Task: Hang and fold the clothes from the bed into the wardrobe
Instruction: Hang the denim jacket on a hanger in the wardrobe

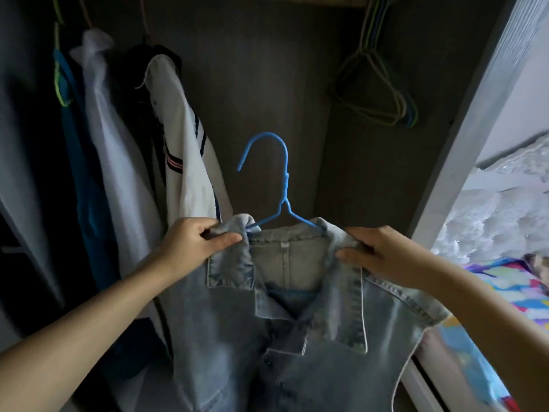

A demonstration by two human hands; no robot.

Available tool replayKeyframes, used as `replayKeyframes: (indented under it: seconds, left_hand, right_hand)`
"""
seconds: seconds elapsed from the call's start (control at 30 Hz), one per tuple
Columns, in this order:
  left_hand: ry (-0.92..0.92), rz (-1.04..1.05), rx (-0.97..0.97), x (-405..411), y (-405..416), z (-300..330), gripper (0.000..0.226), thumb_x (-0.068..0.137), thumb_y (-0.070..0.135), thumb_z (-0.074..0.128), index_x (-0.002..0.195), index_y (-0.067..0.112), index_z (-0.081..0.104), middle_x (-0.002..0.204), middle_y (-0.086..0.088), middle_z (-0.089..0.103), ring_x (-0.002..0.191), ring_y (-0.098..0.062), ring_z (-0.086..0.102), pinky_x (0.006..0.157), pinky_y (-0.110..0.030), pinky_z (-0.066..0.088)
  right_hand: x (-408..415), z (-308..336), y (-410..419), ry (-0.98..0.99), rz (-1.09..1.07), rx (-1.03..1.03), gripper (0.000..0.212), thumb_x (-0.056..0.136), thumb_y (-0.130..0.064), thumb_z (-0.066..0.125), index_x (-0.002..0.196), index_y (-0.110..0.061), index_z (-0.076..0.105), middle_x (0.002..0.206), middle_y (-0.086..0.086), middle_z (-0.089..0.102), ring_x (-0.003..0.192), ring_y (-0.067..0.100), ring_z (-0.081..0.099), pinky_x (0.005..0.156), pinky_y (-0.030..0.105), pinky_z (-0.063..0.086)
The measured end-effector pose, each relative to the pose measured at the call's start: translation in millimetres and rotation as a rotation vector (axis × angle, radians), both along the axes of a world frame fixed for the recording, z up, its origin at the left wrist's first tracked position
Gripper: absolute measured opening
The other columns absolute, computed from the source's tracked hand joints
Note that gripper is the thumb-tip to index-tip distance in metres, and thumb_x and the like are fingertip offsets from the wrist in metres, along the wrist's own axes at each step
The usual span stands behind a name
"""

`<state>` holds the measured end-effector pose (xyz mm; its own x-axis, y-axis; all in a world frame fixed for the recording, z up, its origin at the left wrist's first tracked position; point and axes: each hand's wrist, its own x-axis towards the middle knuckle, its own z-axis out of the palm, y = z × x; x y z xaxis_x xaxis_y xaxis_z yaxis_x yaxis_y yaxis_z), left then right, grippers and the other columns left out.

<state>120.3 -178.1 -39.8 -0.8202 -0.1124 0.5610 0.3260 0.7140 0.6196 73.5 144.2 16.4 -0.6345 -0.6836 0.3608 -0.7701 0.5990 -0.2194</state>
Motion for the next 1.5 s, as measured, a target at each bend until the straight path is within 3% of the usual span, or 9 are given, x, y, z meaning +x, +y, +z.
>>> replayKeyframes:
  seconds: [0.2,0.33,0.47,0.63,0.77,0.9,1.03,1.17,1.5]
  left_hand:
    - [0.307,0.196,-0.200,-47,48,22,0.053,0.083,0.057,0.047,0.097,0.009,0.064,0.094,-0.009,0.064,0.090,-0.025,0.061,0.079,-0.032,0.043]
    - [0.183,0.055,0.013,-54,121,2,0.085,0.084,0.076,0.020,0.149,0.024,0.009,0.158,0.000,0.006,0.145,-0.012,0.005,0.116,-0.026,0.007]
    - [0.026,-0.221,0.391,-67,193,-1,0.080,0.078,0.082,0.016,0.142,0.038,-0.004,0.158,0.010,-0.008,0.143,0.002,-0.006,0.110,-0.007,0.000]
    - [-0.091,-0.126,0.719,-101,196,15,0.065,0.085,0.073,0.032,0.139,0.037,0.036,0.146,0.009,0.038,0.139,-0.013,0.031,0.117,-0.040,0.022]
    - [-0.187,-0.381,1.078,-101,158,36,0.042,0.088,0.064,0.038,0.124,0.047,0.051,0.122,0.020,0.057,0.114,-0.003,0.053,0.100,-0.032,0.041]
    - [-0.196,-0.365,0.896,-117,108,72,0.085,0.060,0.088,0.051,0.130,0.040,0.047,0.135,0.018,0.049,0.121,-0.002,0.047,0.104,-0.029,0.037]
    - [-0.059,-0.281,0.592,-125,71,113,0.050,0.087,0.058,0.048,0.131,0.036,0.041,0.123,0.021,0.052,0.112,0.004,0.050,0.081,-0.002,0.039]
    - [0.048,-0.146,0.574,-152,10,144,0.015,0.096,0.037,0.049,0.100,0.029,0.060,0.103,0.006,0.066,0.099,-0.011,0.063,0.081,-0.020,0.049]
    - [0.265,0.150,0.676,-207,-94,158,0.033,0.095,0.027,0.053,0.073,0.004,0.055,0.076,-0.022,0.058,0.077,-0.035,0.059,0.066,-0.036,0.041]
  right_hand:
    - [-3,39,36,-0.117,-0.185,-0.266,0.056,0.076,-0.061,0.058,0.075,-0.006,0.059,0.060,0.005,0.054,0.060,0.005,0.044,0.059,0.033,0.041]
    - [20,84,77,-0.265,-0.154,-0.546,0.066,0.057,-0.080,0.064,0.083,-0.020,0.073,0.073,0.003,0.072,0.064,0.007,0.064,0.061,0.026,0.055]
    - [23,103,76,-0.591,-0.086,-0.863,0.015,0.076,-0.017,0.064,0.070,-0.015,0.077,0.073,0.010,0.073,0.058,0.017,0.069,0.053,0.024,0.057]
    - [-21,112,27,-0.492,-0.087,-0.718,0.024,0.092,-0.018,0.057,0.076,-0.017,0.075,0.073,-0.002,0.073,0.067,0.007,0.065,0.067,0.018,0.051]
    - [-58,121,-18,-0.505,-0.041,-0.681,0.026,0.095,-0.018,0.054,0.077,-0.014,0.073,0.069,-0.001,0.071,0.065,0.010,0.065,0.066,0.021,0.050]
    - [-89,131,-71,-0.494,-0.020,-0.758,0.027,0.095,-0.023,0.054,0.080,-0.011,0.073,0.078,0.008,0.073,0.072,0.018,0.068,0.074,0.031,0.053]
    - [-122,155,-134,-0.461,0.010,-0.883,0.032,0.095,-0.026,0.055,0.090,0.002,0.071,0.088,0.021,0.072,0.086,0.036,0.068,0.082,0.046,0.053]
    - [-148,181,-202,-0.397,0.042,-0.879,0.038,0.095,-0.027,0.054,0.096,0.009,0.066,0.090,0.025,0.070,0.086,0.039,0.067,0.079,0.044,0.052]
    - [-207,202,-301,-0.384,0.076,-0.850,0.025,0.095,-0.013,0.052,0.079,0.001,0.065,0.070,0.009,0.063,0.063,0.014,0.056,0.050,0.014,0.043]
